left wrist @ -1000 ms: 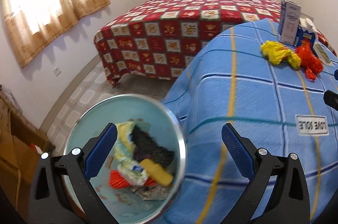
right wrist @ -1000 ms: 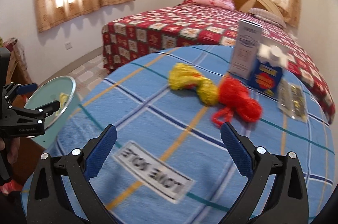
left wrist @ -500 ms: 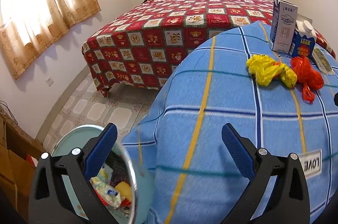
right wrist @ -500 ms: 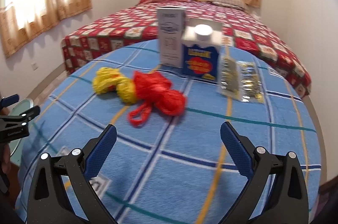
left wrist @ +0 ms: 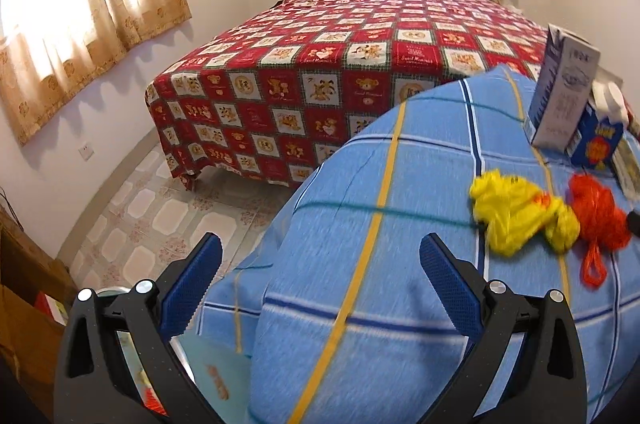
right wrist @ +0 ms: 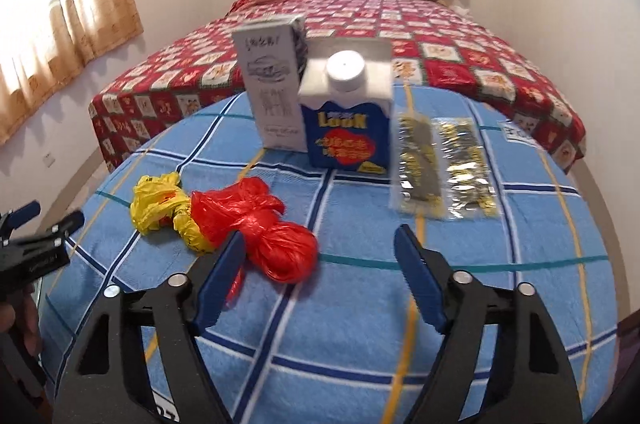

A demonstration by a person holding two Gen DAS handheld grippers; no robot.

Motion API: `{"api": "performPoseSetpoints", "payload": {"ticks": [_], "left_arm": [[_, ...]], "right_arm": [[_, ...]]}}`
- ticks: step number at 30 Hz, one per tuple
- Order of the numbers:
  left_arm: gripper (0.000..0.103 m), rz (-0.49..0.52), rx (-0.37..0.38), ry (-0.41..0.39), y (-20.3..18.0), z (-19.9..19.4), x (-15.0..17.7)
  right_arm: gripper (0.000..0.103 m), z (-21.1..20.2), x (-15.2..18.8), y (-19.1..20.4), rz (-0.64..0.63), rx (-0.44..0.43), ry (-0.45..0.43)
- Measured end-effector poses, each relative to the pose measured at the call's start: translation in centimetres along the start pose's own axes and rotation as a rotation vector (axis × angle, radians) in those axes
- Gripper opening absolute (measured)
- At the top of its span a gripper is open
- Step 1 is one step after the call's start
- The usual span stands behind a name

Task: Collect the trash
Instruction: 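Grasp the yellow plastic bag with the left tool while the right grasps the red bag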

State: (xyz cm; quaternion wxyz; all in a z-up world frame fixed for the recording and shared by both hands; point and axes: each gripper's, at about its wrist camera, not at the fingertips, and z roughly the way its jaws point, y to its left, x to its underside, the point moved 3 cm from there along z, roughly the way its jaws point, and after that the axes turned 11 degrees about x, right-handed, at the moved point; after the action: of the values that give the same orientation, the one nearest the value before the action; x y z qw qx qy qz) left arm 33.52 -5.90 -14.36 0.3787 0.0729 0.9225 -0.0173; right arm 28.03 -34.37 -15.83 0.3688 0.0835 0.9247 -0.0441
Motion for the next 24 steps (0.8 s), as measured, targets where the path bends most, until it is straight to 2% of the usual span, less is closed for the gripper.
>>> {"api": "performPoseSetpoints", "payload": {"ticks": [3,4,6,7,8,13,18,24], "left_arm": [[0.097,-0.011,0.011,0.001,-0.3,0.6,-0.4],[0.097,-0.010,0.024,0.000,-0.4,0.7,-0.4],[0.097,0.001,0.031,0.002,-0.8,0.9,-0.3],[0.097,0.006,0.036,0.004,-1.0,1.0,-0.3],[0.097,0.007,0.043,0.006,-1.1,1.0,-0.2],[0.097,0.016,0.074,0.007,-2.0,0.8,-0.4],[0.097,0.041,0.118,0.006,-4.0,0.8,-0.9],[0.097,0.084,0.147,0.019,-6.8,1.3,-1.0]], "right_arm": [[0.051,1.8,0.3,0.3,-0.001,-0.052,0.075],[0.043,2.1,0.4,0.3,-0.002,-0.060,0.084],[0.037,2.3,0.6,0.4,-0.009,-0.074,0.086],[0.028,2.3,0.6,0.4,-0.010,-0.083,0.088],[0.024,2.3,0.7,0.3,-0.007,-0.092,0.087],[0.016,1.0,1.0,-0.1,-0.020,-0.104,0.050],[0.016,-0.8,1.2,-2.0,0.011,-0.086,0.005],[0.016,-1.6,2.0,-4.3,0.070,-0.070,-0.003]]}}
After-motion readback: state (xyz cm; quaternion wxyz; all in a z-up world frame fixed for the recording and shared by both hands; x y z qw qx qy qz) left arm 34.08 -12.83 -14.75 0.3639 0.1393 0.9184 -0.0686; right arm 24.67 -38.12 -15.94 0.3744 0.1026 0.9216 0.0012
